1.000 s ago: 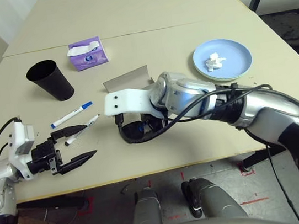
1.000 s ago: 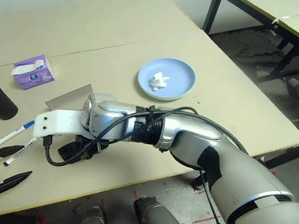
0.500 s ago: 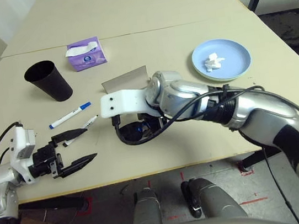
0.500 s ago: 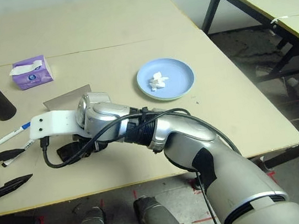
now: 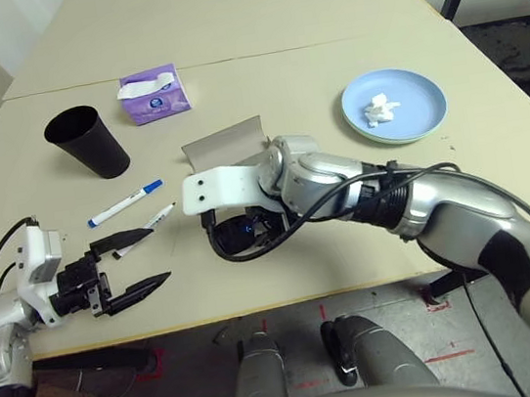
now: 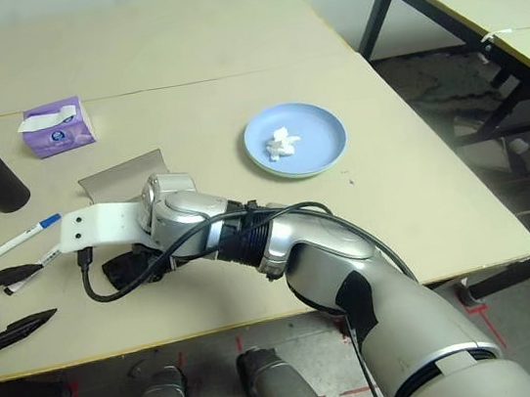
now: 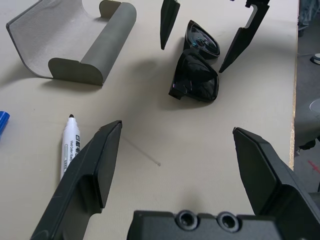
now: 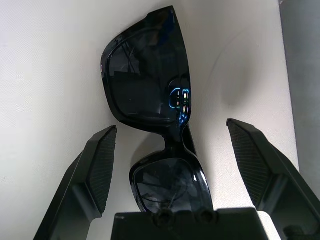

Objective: Organize and tidy the items on the table.

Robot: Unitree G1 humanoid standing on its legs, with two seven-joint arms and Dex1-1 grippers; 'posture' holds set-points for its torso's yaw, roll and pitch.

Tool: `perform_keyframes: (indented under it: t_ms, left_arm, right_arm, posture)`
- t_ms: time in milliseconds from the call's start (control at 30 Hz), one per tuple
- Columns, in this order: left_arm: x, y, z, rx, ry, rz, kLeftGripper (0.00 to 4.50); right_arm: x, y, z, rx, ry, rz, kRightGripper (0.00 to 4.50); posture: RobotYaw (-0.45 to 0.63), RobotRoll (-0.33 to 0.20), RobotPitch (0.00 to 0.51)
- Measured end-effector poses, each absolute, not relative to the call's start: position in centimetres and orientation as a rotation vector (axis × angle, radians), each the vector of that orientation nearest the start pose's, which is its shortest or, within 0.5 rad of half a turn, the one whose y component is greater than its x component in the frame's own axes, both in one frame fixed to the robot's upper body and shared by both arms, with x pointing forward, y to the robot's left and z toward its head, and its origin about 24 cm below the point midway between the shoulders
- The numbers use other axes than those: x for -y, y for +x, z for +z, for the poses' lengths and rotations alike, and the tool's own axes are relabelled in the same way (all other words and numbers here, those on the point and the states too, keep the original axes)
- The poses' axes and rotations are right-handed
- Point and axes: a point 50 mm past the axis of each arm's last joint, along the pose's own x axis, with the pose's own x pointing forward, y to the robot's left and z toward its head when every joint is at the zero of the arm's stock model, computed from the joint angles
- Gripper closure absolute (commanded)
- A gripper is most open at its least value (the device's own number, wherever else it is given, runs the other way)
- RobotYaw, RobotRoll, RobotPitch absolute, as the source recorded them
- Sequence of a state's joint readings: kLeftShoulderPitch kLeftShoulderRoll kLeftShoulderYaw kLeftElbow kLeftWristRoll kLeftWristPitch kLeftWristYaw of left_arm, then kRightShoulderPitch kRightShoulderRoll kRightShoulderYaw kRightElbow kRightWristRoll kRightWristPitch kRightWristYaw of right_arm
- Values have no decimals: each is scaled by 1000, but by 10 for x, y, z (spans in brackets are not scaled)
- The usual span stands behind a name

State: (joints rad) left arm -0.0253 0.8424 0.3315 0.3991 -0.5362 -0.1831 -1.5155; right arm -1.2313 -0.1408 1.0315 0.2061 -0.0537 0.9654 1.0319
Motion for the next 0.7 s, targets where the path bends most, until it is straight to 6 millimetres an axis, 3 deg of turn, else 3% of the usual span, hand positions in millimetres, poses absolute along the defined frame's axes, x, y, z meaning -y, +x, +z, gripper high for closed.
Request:
perform_keyframes:
  t_ms: [233,333,600,700]
  left_arm:
    - [-336,206,107,-110,269,-1025,0]
    - [-336,206,106,-109,264,-1024,0]
    - [-331,207,102,-99,251,-1019,0]
    - [-330,209,102,-90,248,-1012,0]
  right_arm:
    - [-45,287,156,-575,-1204,1370,22]
    - [-45,286,156,-577,-1209,1372,561]
    - [-43,284,155,-566,-1214,1388,3442]
    - [-42,284,161,-551,-1205,1395,4019]
  posture:
    - [21,0,172]
    - [22,0,169]
    - [29,0,153]
    - [32,0,153]
